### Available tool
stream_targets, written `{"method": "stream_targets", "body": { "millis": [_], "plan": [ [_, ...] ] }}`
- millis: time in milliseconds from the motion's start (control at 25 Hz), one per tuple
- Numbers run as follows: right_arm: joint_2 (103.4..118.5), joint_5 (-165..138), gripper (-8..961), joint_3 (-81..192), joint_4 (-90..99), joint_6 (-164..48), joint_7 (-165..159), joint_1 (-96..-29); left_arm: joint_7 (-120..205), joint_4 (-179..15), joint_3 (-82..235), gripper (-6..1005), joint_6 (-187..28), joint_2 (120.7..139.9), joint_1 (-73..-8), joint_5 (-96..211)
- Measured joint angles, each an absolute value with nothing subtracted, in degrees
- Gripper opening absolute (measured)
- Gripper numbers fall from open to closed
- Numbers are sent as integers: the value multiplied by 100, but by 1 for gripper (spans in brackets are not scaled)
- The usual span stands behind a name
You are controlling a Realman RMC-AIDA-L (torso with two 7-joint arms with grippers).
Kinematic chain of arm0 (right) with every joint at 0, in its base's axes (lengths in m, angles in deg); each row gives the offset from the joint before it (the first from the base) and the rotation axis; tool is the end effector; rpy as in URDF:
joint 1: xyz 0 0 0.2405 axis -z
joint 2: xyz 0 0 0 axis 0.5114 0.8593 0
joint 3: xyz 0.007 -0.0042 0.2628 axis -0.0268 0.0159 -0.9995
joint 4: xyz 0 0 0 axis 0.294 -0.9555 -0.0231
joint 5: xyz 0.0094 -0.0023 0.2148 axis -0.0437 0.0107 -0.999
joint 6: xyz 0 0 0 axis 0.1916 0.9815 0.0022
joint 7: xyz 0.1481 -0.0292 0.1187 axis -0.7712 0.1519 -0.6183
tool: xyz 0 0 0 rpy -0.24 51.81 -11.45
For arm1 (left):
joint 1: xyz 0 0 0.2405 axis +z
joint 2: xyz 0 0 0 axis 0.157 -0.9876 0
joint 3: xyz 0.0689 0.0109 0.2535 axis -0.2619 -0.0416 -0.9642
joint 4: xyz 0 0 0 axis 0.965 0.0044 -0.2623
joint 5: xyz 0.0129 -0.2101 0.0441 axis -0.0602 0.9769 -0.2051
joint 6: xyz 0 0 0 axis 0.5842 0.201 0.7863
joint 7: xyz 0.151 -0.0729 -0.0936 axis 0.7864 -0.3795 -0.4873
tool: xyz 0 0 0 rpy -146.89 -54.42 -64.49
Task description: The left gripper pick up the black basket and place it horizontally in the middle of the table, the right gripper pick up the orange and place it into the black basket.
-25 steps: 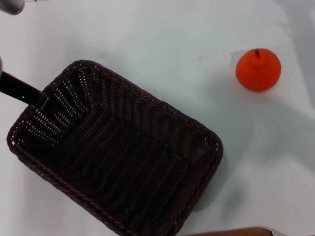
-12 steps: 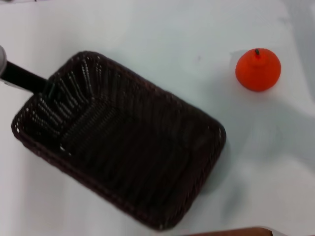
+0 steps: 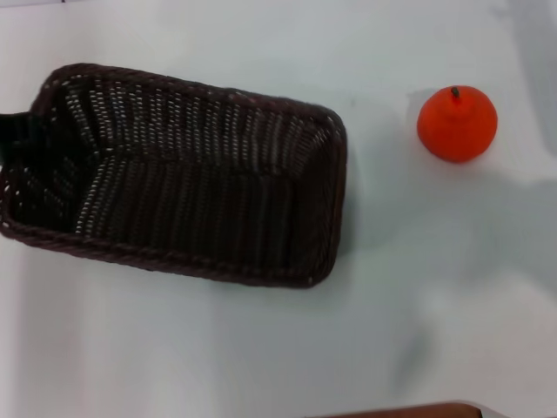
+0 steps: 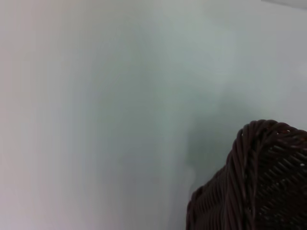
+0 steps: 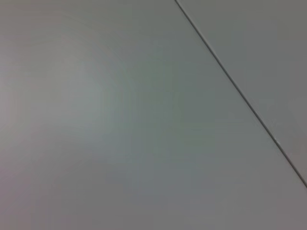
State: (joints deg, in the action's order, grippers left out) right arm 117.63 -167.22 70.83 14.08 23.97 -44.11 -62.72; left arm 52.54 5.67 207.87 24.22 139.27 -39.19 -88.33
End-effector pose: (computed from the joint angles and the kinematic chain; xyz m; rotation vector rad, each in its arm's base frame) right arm 0.3223 0.4222 0.1140 -0.6675 -1.1874 -1.4827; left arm -0.2532 0.3674 0.0282 -1.9249 -1.7200 0.1051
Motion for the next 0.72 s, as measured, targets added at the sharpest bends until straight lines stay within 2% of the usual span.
{"method": "stream_targets", "body": {
  "millis": [360,720],
  "plan": [
    [11741,-16729,916,6966,1496,2092,-4413,-6415,5012,633,20629,168,2527,13970,-3633,-8756],
    [11767,-16731,917,6896,1455,2133,-4428,-6478,4832,1125,20443,157,2436,13971,-3021,-8092]
  ]
}}
